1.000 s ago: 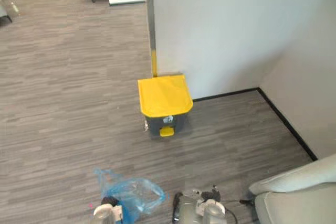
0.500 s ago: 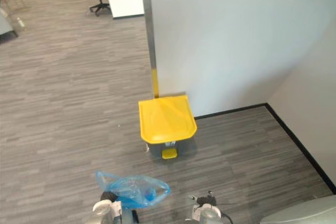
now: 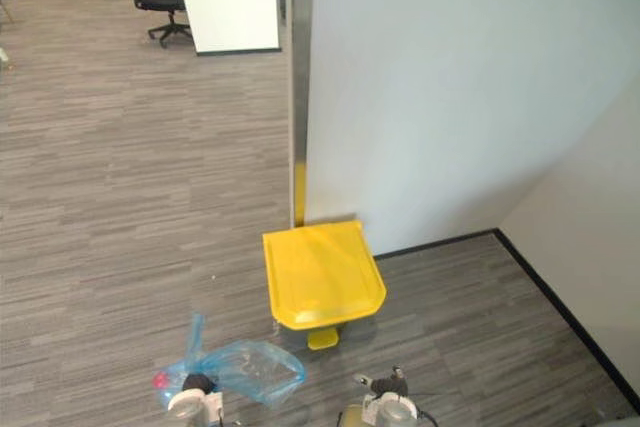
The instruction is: Gather rubbish on tea table into small bin, then transfer packed bag to large trash can.
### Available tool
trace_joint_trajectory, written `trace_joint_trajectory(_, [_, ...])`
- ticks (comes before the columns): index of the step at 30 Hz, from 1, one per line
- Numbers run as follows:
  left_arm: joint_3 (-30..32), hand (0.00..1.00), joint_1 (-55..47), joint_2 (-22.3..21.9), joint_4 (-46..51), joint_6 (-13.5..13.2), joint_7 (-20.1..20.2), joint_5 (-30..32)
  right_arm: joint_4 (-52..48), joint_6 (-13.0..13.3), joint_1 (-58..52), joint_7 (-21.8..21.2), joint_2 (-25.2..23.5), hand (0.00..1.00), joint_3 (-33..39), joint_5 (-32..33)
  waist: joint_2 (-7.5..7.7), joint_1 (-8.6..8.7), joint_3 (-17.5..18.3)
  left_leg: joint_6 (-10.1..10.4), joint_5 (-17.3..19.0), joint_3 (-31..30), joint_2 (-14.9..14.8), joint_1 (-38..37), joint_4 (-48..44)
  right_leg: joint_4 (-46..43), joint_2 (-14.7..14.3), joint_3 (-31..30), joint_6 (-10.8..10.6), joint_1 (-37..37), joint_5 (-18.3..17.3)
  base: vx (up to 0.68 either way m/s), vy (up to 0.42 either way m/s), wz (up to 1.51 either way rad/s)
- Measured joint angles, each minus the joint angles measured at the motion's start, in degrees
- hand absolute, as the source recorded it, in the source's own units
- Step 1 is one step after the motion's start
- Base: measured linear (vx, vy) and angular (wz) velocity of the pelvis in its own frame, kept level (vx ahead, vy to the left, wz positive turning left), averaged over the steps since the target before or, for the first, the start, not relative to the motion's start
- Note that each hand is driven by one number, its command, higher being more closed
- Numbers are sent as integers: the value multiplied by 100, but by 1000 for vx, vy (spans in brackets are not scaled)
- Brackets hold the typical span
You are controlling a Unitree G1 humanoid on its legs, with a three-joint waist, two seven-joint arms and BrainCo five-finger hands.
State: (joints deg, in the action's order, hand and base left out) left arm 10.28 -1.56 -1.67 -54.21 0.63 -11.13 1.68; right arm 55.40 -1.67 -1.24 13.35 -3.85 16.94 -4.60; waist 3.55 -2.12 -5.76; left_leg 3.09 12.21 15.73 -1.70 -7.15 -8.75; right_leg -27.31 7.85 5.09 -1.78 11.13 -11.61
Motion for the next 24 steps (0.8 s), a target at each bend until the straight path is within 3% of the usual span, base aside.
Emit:
trace_joint_trajectory(2, [51, 100, -4, -200, -68, 16, 4, 45, 51, -2, 23, 13, 170, 0, 200, -4, -391, -13, 76, 77, -23, -226, -234, -3, 31, 391, -207, 208, 112, -227, 91, 325, -86, 19])
trace_joint_trajectory(5, [48, 100, -44, -204, -168, 14, 18, 53, 78, -9, 5, 14, 205, 0, 269, -2, -550, -11, 114, 152, -73, -339, -444, -321, 224, 925, -470, 306, 164, -759, 122, 335, -118, -1])
trace_joint_trajectory(10, [16, 100, -32, -199, -201, 14, 25, 58, 186, -5, -40, 14, 208, 0, 325, 1, -479, 17, 179, 161, -84, -535, -451, -333, 68, 1404, -493, 394, 124, -1132, 216, 158, -17, 9])
trace_joint_trajectory(12, [-9, 100, -14, -195, -201, 15, 25, 60, 183, -3, -79, 16, 205, 0, 325, 8, -429, 19, 213, 165, -87, -526, -410, -66, -407, 1571, -408, 401, 108, -1190, 365, 96, 68, 14])
trace_joint_trajectory(13, [-12, 100, 1, -165, -190, 13, 32, 98, 182, -5, -85, 19, 162, 0, 357, 15, -287, 13, 130, 192, -80, -501, -357, 329, -1192, 1730, -176, 438, 89, -1362, 456, 74, 103, 26])
trace_joint_trajectory(14, [-29, 100, 10, -163, -167, 3, 46, 114, 172, -4, -119, 19, 143, 0, 426, 20, -257, 16, 129, 51, 2, -148, -407, 391, -1028, 1781, -69, 464, 39, -1452, 484, 76, 105, 43])
trace_joint_trajectory(15, [-56, 100, 7, -160, -148, 4, 59, 115, 156, 4, -120, 23, 188, 0, 476, 21, -382, 104, 166, 33, -248, 109, -550, 424, -626, 1742, -121, 581, 14, -1461, 501, 58, 83, 41])
trace_joint_trajectory(16, [-71, 100, 2, -153, -125, 4, 68, 133, 190, -13, -118, 22, 212, 0, 509, 23, -408, 148, 173, 58, -224, 200, -511, 378, -627, 1708, -99, 598, -25, -1474, 482, 59, 83, 36])
trace_joint_trajectory(19, [-67, 100, -104, 16, -66, 12, 128, 158, 168, -4, -104, 14, 126, 0, 573, 26, -273, 139, 170, 58, -225, 260, -419, 371, -564, 1704, 10, 581, -134, -1426, 553, 53, 113, 10])
trace_joint_trajectory(24, [-99, 100, -110, 71, -121, 11, 123, 163, 169, -5, -85, 13, 98, 0, 699, 24, -254, 146, 158, 44, -242, 275, -355, 188, 23, 1670, 5, 550, -154, -1302, 577, 2, 70, 2])
